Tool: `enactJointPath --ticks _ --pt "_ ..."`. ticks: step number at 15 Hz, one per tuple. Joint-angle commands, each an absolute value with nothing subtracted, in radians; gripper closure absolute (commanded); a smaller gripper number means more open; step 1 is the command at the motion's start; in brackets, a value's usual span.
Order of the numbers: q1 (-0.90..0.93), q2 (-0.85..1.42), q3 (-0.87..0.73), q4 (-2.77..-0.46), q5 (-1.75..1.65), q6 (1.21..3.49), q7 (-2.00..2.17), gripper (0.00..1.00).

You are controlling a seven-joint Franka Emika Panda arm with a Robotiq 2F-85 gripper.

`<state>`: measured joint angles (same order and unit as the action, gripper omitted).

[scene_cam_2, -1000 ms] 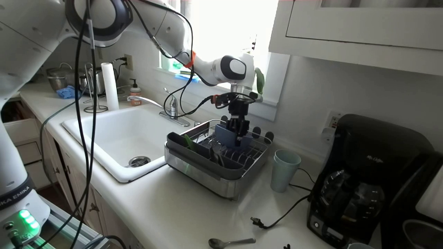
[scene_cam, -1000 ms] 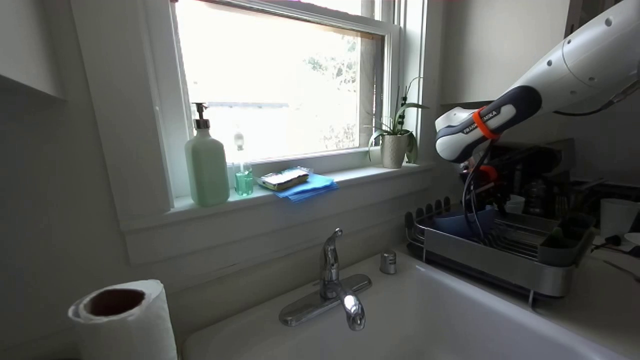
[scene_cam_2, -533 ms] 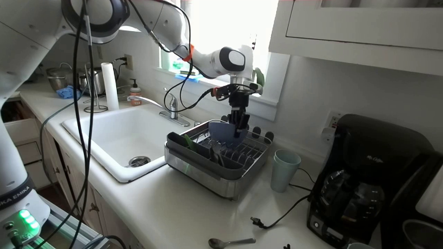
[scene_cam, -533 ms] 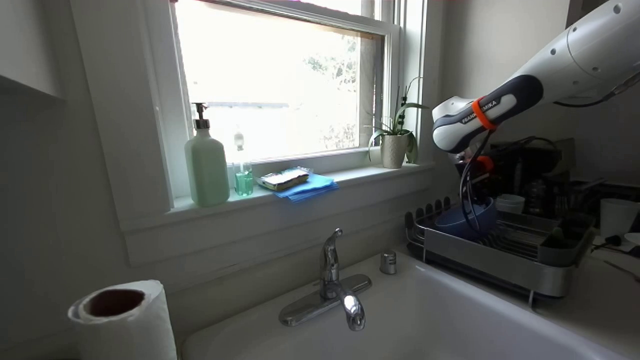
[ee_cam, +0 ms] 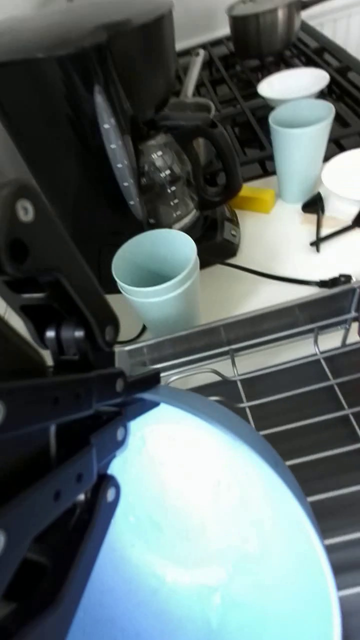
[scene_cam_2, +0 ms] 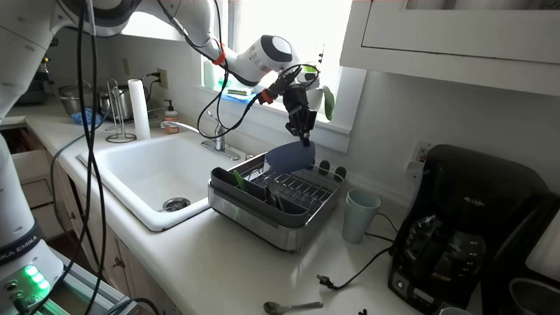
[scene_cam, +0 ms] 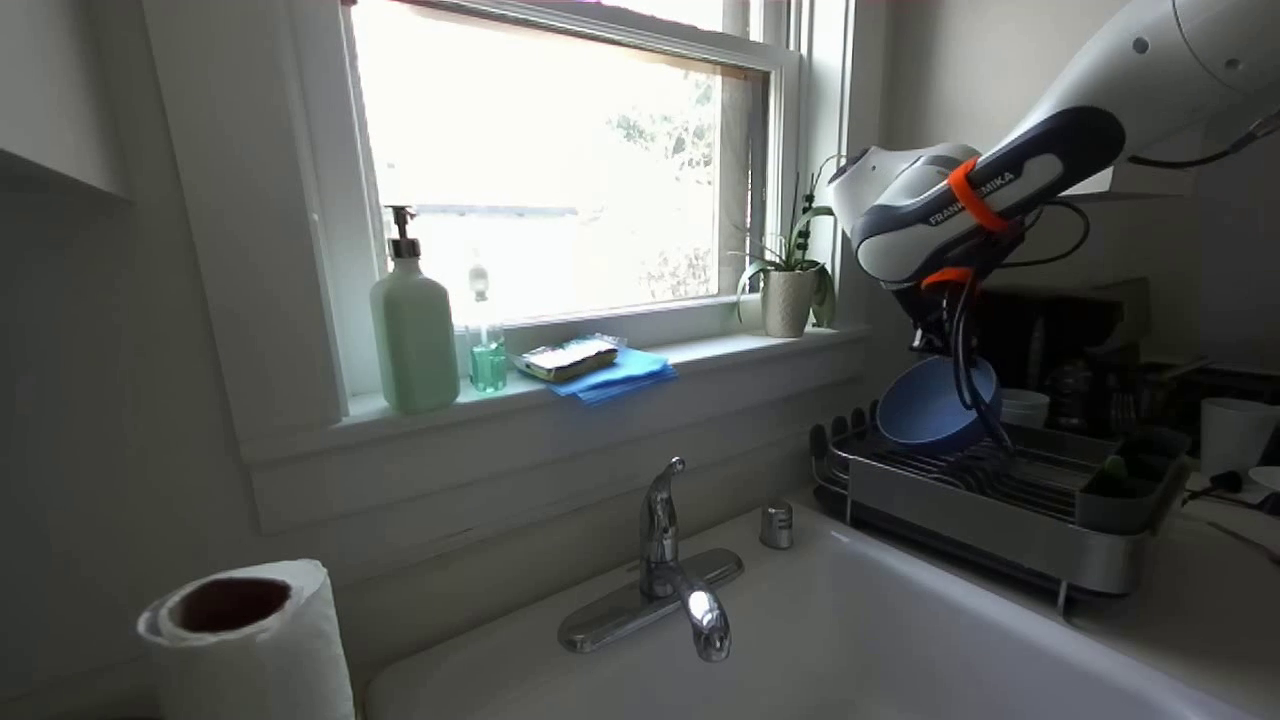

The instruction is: Turn the blue bowl in the drying rack in an upright position

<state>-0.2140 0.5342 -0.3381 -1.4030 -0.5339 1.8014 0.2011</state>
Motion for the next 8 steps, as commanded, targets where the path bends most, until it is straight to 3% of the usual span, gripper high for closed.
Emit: enactJointPath --ticks 1,7,8 --pt "-0.155 0.433 -0.347 -1.539 -0.729 1.890 0.213 0.99" --pt "-0.150 0.339 -0.316 -1.682 -0.992 2.044 0.236 0.99" --pt "-0.190 0.422 -0.306 -1.558 -0.922 1.989 0.205 0.96"
